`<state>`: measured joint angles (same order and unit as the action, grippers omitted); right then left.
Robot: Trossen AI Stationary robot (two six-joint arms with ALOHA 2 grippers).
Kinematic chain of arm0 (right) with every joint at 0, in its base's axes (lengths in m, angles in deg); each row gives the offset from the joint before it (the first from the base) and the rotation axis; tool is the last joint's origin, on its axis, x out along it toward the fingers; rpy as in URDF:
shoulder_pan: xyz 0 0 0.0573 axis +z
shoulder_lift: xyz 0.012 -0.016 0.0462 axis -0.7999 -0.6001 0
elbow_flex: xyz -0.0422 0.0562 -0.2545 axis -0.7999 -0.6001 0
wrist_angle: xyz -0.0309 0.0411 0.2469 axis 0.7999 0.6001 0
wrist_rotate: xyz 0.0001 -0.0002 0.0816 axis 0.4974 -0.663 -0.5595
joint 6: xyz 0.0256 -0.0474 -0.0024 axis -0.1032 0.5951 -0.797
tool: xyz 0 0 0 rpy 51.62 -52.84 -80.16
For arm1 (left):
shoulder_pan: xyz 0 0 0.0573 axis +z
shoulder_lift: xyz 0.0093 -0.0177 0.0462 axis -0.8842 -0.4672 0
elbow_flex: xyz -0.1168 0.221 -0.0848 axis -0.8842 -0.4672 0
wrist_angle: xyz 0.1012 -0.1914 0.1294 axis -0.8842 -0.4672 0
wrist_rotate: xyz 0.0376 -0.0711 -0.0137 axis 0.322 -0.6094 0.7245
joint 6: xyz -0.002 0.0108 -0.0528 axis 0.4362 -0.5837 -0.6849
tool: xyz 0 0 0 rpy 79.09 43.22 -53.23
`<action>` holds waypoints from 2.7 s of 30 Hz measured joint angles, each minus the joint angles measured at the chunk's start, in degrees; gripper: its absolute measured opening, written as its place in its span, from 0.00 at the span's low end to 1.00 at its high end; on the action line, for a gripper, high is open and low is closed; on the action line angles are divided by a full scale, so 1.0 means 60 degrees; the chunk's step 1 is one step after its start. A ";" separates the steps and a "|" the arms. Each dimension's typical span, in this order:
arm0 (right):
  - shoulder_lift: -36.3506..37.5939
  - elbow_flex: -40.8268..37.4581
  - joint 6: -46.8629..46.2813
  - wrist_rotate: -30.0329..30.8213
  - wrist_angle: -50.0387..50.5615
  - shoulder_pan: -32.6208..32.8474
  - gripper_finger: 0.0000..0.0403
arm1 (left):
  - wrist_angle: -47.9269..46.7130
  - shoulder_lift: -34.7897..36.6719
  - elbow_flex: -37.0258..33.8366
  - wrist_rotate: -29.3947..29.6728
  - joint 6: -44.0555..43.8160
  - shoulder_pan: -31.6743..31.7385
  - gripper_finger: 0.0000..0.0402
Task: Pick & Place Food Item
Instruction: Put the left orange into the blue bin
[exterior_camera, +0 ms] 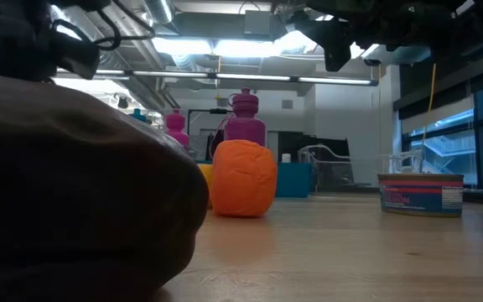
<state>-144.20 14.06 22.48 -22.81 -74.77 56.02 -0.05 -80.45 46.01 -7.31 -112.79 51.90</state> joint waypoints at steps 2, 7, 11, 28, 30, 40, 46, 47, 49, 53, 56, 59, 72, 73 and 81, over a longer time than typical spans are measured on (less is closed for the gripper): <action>0.0000 0.0000 -0.0002 0.0002 0.0000 0.0000 0.51 | -0.0094 0.0117 0.0117 0.0112 0.0032 0.0086 0.39; 0.0000 0.0000 -0.0003 0.0004 0.0000 0.0000 0.51 | -0.0215 0.0426 0.0388 0.0208 0.0427 0.0263 0.39; 0.0000 0.0000 -0.0002 0.0138 -0.0004 0.0000 0.51 | -0.0205 0.0668 0.0957 0.0732 0.1002 0.0464 0.39; -0.0051 0.0000 -0.0887 0.0830 -0.0362 -0.0059 0.51 | 0.2430 0.0856 0.3527 0.4445 0.6070 0.0610 0.38; -0.0209 0.0000 -0.1265 0.0827 -0.0606 -0.0133 0.51 | 0.2971 0.0754 0.3527 0.4688 0.6771 0.0611 0.38; -0.2105 0.0497 -0.3320 0.0433 -0.1810 -0.0884 0.52 | 0.4897 -0.0284 0.3527 0.5324 0.9028 0.0603 0.38; -0.2917 0.1738 -0.3520 -0.1562 -0.1808 -0.1217 0.55 | 0.5769 -0.0591 0.3523 0.5152 0.9777 0.0567 0.38; -0.2992 0.1956 -0.3523 -0.1931 -0.1769 -0.1240 0.57 | 0.5923 -0.0597 0.3523 0.5134 0.9879 0.0529 0.38; -0.3133 0.2415 -0.3520 -0.2465 -0.1557 -0.1276 0.61 | 0.6127 -0.0598 0.3523 0.5147 1.0083 0.0411 0.38; -0.3225 0.3106 -0.3507 -0.2768 -0.0358 -0.1318 0.71 | 0.6208 -0.0536 0.3523 0.5249 1.0258 0.0079 0.38; -0.3228 0.3461 -0.3391 -0.2795 0.0636 -0.1381 0.78 | 0.6305 -0.0486 0.3523 0.5451 1.0392 -0.0182 0.38; -0.3228 0.3563 -0.3335 -0.2926 0.0944 -0.1434 0.84 | 0.6412 -0.0481 0.3523 0.5848 1.0630 -0.0482 0.38; -0.3228 0.3563 -0.3294 -0.2218 -0.0394 -0.1555 0.90 | 0.6523 -0.0481 0.3523 0.6405 1.0786 -0.0847 0.38; -0.3228 0.3563 -0.3297 -0.2215 -0.0457 -0.1555 0.90 | 0.6527 -0.0486 0.3523 0.6447 1.0794 -0.0847 0.38; -0.3228 0.3563 -0.3933 -0.2215 -0.0742 -0.1559 0.90 | 0.7108 -0.0997 0.3527 0.6685 1.1411 -0.0758 0.38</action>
<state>-163.57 35.43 -1.12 -36.10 -79.22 46.67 42.60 -86.43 67.17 32.80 -44.32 47.35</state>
